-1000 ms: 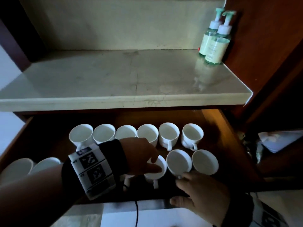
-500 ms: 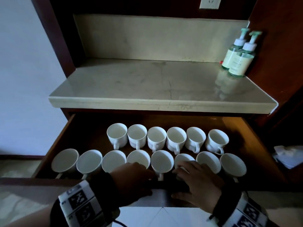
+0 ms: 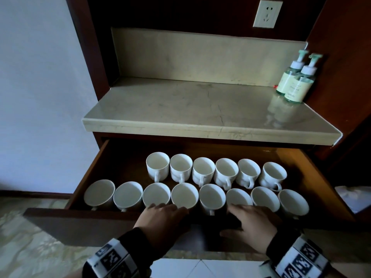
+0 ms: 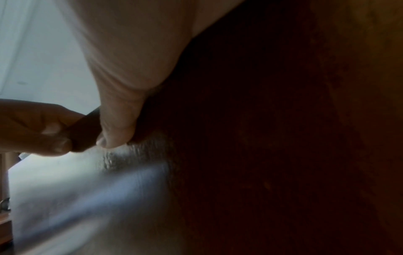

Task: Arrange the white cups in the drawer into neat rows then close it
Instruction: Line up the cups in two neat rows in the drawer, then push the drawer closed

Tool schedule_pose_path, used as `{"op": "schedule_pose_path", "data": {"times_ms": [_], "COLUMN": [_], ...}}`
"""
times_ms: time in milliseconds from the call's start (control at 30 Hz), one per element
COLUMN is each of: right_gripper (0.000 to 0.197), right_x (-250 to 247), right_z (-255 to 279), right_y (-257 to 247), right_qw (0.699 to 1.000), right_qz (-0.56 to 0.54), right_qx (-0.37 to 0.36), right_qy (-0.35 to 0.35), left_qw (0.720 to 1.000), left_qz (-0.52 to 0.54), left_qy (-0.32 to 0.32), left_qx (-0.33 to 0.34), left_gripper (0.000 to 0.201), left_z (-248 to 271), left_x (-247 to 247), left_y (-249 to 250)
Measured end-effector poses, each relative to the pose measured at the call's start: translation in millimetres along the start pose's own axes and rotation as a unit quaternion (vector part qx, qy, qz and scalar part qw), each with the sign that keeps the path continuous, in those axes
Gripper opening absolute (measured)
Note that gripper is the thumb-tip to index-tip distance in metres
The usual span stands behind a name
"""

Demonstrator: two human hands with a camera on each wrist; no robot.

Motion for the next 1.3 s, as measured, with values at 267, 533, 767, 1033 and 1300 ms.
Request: {"op": "schedule_pose_path", "data": {"times_ms": [267, 533, 767, 1033, 1300], "right_gripper": [0.069, 0.08, 0.063, 0.088, 0.121], "right_x": [0, 1, 0, -2, -16], "right_z": [0, 2, -2, -38, -74], "right_y": [2, 5, 12, 39, 60], "right_qw": [1.0, 1.0, 0.997, 0.987, 0.982], "right_qz": [0.021, 0.016, 0.031, 0.068, 0.092], "right_qx": [0.004, 0.006, -0.01, -0.044, -0.011], "right_qy": [0.002, 0.02, 0.07, 0.138, 0.163], "left_qw": [0.992, 0.988, 0.986, 0.985, 0.975], "left_qz": [-0.001, -0.023, -0.022, -0.06, -0.083], "left_qy": [0.126, 0.15, 0.163, 0.165, 0.2], "left_qx": [0.026, 0.013, 0.027, 0.0, -0.045], "left_gripper": [0.024, 0.025, 0.028, 0.032, 0.106], "left_z": [12, 10, 0, -36, -77], "left_x": [5, 14, 12, 8, 2], "left_y": [-13, -15, -15, -26, -34]}}
Point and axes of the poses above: each hand's wrist, its own z-axis away from the middle knuckle, its own x-axis out of the palm, y = z × x, the point moved 4 cm from there along -z, towards the middle knuckle, and after that the axes turned 11 degrees about -x, right-handed, at the moved point
